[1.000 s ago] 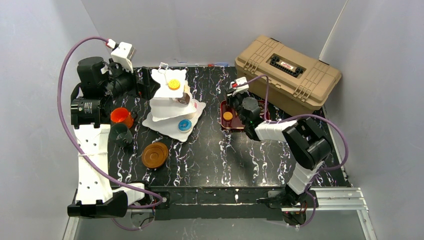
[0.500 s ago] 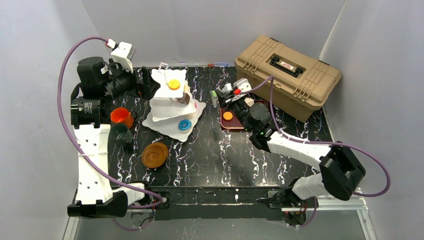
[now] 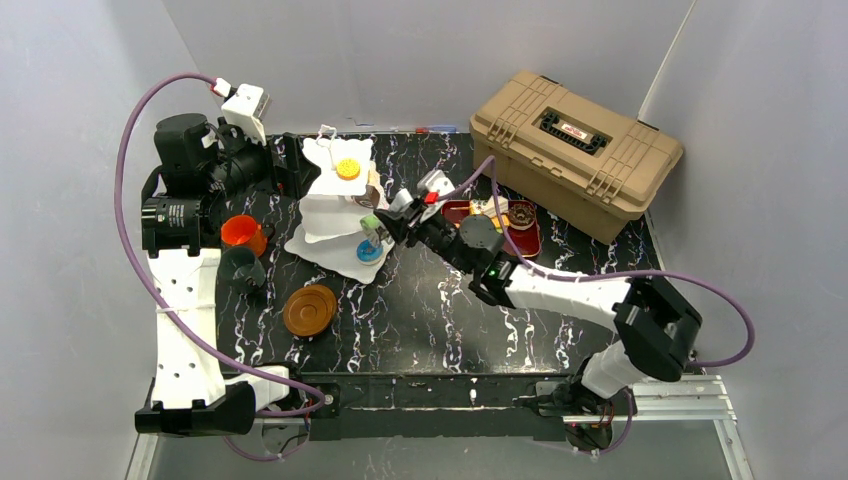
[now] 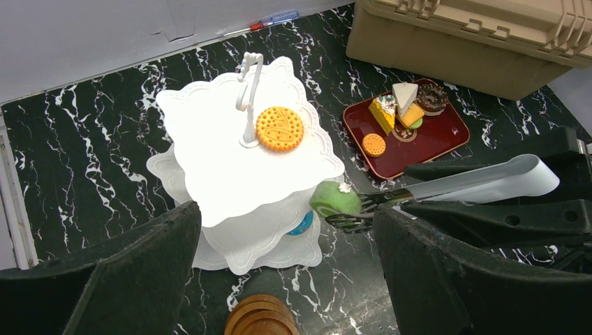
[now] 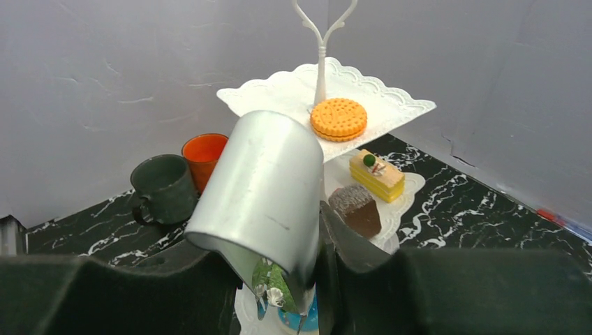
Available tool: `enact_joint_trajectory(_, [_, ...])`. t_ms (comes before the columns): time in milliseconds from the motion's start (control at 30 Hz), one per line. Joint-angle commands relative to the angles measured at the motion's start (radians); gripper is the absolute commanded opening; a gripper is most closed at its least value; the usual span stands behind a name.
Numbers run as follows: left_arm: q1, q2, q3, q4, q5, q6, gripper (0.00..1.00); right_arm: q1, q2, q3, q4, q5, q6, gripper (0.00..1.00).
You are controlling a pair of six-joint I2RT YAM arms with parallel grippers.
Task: Serve the afternoon tea
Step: Place the desert on the desert table.
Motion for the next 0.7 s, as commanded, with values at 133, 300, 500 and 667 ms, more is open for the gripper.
enact_joint_trajectory(133, [0.005,-0.021,0.003,0.006,0.02,-0.005,0.92,0.009,0.107,0.154,0.185,-0.024,0.058,0.01])
enact_joint_trajectory(300, [0.005,-0.023,0.002,0.005,0.019,-0.002,0.92,0.009,0.177,0.208,0.221,-0.014,0.064,0.01])
enact_joint_trajectory(500, [0.005,-0.027,-0.001,0.004,0.019,0.001,0.92,0.009,0.235,0.249,0.258,0.017,0.068,0.01])
enact_joint_trajectory(667, [0.005,-0.029,0.001,0.004,0.018,0.002,0.92,0.009,0.267,0.261,0.291,0.066,0.066,0.01])
